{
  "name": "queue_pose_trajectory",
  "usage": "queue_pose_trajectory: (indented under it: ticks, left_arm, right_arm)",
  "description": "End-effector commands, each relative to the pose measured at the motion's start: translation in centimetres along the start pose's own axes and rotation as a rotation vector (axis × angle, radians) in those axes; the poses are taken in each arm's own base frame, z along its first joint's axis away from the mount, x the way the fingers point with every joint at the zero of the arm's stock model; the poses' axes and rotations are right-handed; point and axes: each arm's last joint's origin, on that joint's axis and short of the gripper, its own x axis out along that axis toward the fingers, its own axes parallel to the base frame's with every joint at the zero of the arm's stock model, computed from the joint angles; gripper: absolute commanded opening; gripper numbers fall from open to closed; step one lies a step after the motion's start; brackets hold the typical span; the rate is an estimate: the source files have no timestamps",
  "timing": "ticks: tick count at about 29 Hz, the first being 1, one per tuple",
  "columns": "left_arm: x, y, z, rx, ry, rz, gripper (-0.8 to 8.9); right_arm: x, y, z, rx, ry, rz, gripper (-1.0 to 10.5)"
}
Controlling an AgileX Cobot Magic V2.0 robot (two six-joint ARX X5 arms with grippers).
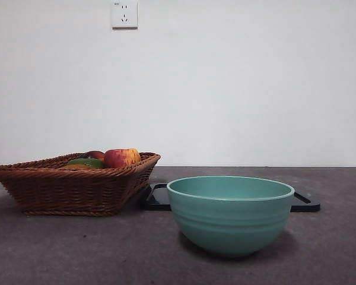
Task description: Pick up the wifruite, put it on the bowl, pick up the plate, put it on desk
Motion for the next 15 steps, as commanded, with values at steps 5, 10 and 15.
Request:
queue_pose_trajectory:
  ticks: [5,10,15]
  left_arm:
    - [1.3,-0.4,1.3,0.05,0.207,-0.061,0.12]
    - [2.4,-0.7,0.6,0.064,0.34,-0.116,0.12]
    - [2.6,-1.2,0.0,0.087,0.419,-0.164,0.12]
  right_arm:
    - [3.1,-0.3,1.0,-0.008,0.262,0.135,0.1]
    - [5.4,0.2,-0.1,-0.017,0.47,0.276,0.1]
    - [6.4,1.9,-0.7,-0.08,0.565,0.395,0.1]
